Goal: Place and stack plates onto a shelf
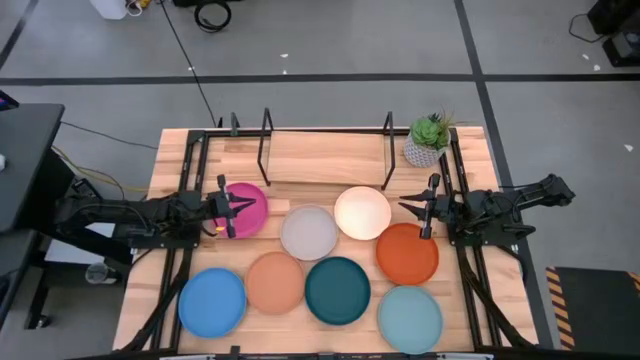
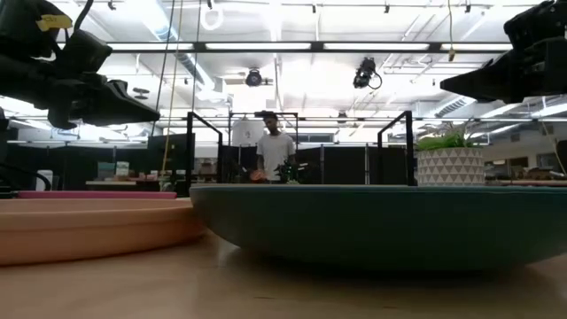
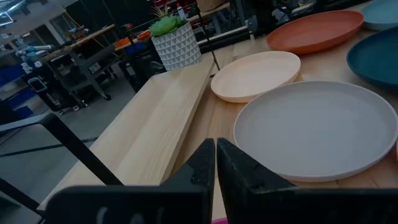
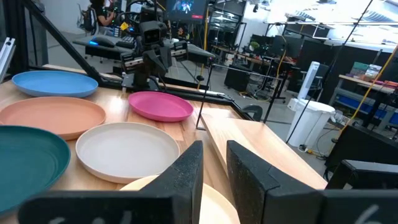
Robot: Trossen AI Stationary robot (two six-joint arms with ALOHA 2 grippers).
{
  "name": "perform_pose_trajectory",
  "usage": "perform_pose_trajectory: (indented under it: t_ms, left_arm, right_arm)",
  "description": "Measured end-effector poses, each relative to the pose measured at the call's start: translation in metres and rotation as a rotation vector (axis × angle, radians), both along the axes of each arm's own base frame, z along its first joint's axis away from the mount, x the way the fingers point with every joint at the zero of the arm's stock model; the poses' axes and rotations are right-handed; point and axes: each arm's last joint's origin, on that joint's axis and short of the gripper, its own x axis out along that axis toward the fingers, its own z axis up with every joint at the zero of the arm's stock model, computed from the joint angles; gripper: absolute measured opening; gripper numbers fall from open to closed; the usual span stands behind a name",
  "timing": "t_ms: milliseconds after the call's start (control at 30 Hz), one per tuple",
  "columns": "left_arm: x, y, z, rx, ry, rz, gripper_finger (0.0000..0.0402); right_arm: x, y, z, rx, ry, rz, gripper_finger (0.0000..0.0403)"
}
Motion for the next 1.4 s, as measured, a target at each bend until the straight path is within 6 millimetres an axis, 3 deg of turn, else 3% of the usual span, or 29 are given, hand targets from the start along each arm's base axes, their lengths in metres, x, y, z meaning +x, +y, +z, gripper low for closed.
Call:
perform_pose_trajectory:
  t_ms: [533,633,767,967,1133,1400]
  left_arm:
    - [0.000,0.000,0.002,-0.003,-0.020,0.000,0.0025]
    - [0.001,-0.001,0.010,-0.124,-0.140,-0.011,0.0025]
    - [0.001,-0.001,0.025,-0.426,-0.388,-0.021,0.0025]
    - [-0.003,-0.001,0.045,-0.873,-0.711,-0.095,0.0025]
    - [-0.006,-0.001,0.055,-0.993,-0.840,-0.157,0.0025]
    - [-0.009,-0.001,0.060,-1.071,-0.917,-0.180,0.0025]
  right_arm:
    - [0.000,0.000,0.001,0.002,-0.007,0.000,0.0078]
    - [0.000,0.000,0.006,0.015,-0.060,0.000,0.0078]
    - [-0.002,-0.001,0.021,0.067,-0.220,-0.002,0.0078]
    - [-0.012,-0.012,0.040,0.532,-0.586,-0.210,0.0078]
    - [-0.017,-0.018,0.041,0.755,-0.735,-0.364,0.0078]
    - [-0.015,-0.017,0.042,0.952,-0.822,-0.216,0.0078]
